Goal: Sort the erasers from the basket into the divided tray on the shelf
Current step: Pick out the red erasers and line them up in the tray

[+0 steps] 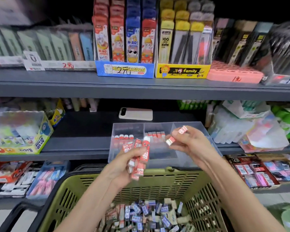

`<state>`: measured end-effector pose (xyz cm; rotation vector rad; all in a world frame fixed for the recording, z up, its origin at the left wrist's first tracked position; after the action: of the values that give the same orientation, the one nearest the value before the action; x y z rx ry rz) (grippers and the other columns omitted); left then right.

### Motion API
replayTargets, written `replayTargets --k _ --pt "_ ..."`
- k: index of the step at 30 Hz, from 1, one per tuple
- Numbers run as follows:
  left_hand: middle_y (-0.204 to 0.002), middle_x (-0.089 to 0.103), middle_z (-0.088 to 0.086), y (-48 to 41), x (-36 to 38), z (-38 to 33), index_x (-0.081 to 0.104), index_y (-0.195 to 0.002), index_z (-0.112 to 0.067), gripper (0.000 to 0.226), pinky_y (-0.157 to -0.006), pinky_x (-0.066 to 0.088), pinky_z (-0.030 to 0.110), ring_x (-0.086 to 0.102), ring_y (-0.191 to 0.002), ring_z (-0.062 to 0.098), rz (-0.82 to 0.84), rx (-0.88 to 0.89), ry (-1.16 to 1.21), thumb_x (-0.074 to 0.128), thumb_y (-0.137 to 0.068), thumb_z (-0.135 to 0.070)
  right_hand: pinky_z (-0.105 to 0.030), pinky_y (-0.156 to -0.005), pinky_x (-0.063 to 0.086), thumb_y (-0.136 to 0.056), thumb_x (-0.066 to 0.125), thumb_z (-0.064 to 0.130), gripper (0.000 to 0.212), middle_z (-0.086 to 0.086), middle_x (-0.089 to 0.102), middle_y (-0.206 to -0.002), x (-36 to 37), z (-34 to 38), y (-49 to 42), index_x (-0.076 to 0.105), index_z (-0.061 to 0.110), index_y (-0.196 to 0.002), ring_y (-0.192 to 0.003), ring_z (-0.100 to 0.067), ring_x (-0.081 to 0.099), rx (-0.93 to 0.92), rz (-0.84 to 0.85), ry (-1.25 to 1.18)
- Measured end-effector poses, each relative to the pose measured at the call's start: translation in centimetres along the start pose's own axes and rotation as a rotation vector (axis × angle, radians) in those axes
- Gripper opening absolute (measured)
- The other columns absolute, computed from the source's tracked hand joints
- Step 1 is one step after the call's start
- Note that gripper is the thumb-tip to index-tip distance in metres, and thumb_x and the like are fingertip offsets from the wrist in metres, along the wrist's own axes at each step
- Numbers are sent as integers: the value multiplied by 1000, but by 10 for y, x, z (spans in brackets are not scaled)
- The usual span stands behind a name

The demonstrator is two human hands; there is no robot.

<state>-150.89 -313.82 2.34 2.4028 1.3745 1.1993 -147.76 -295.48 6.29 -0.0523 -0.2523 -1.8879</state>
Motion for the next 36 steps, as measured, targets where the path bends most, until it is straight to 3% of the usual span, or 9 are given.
replayTargets --k 3,7,10,13,18,21,29,33,36 --pt "-65 58 6 -9 -3 -12 63 -82 -6 39 -38 42 17 52 -43 12 -23 16 60 76 -46 -12 -24 -63 52 -85 66 22 12 -6 72 -79 -17 1 -11 64 11 -80 -74 -14 67 -47 -91 172" --pt "-78 58 9 -17 -14 -23 61 -97 -5 45 -40 44 19 54 -48 14 -44 41 130 75 -56 -12 -23 -52 32 -80 72 30 27 -3 46 -58 -31 6 -19 65 9 -64 -51 -13 37 -142 -203 337" --pt "-81 55 8 -19 -18 -33 65 -95 -8 51 -42 35 15 49 -51 12 1 57 188 86 -49 -12 -29 -49 41 -72 79 25 23 5 61 -56 -36 14 -30 63 10 -64 -46 -9 48 -203 -308 469" --pt "-72 60 5 -21 -24 -40 67 -85 -8 24 -39 40 14 50 -45 8 7 77 280 74 -63 -13 -32 -62 48 -60 83 44 41 -1 64 -66 -40 19 -45 56 15 -67 -64 -21 62 -189 -440 813" --pt "-60 61 5 -23 -30 -37 59 -95 -9 32 -38 45 18 53 -43 10 -32 77 248 69 -64 -11 -26 -62 34 -69 74 48 39 -6 66 -75 -22 16 -72 65 11 -73 -80 -26 62 -274 -442 1383" --pt "-59 62 5 -24 -30 -36 57 -96 -9 38 -37 44 20 53 -42 11 -39 91 211 71 -61 -8 -25 -58 29 -74 69 47 36 -4 59 -70 -12 5 -85 58 13 -69 -77 -25 62 -340 -426 1597" --pt "-61 65 5 -24 -29 -38 59 -95 -9 44 -38 44 20 56 -43 10 -14 129 84 81 -57 -5 -22 -57 29 -71 68 53 38 -4 67 -79 -11 -11 -91 69 15 -72 -84 -24 61 -336 -519 1729" --pt "-71 66 9 -22 -30 -37 63 -94 -9 45 -39 44 21 57 -45 11 -30 132 61 81 -53 -5 -26 -78 42 -76 62 49 33 -2 66 -83 -16 -18 -94 72 18 -78 -91 -23 60 -270 -424 1750" --pt "-76 65 11 -21 -30 -37 62 -96 -9 46 -40 45 21 57 -45 12 -48 133 64 81 -55 0 -25 -74 40 -81 57 50 36 -2 67 -79 -18 -16 -94 63 18 -64 -88 -22 62 -198 -369 1689"
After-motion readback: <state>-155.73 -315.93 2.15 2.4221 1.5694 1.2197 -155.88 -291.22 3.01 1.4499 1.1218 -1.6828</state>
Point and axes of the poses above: each hand's wrist, its own y-axis away from the middle knuckle, its own x-axis out of the palm, z = x × y, the point moved 5 cm from there along -y, towards the middle knuckle
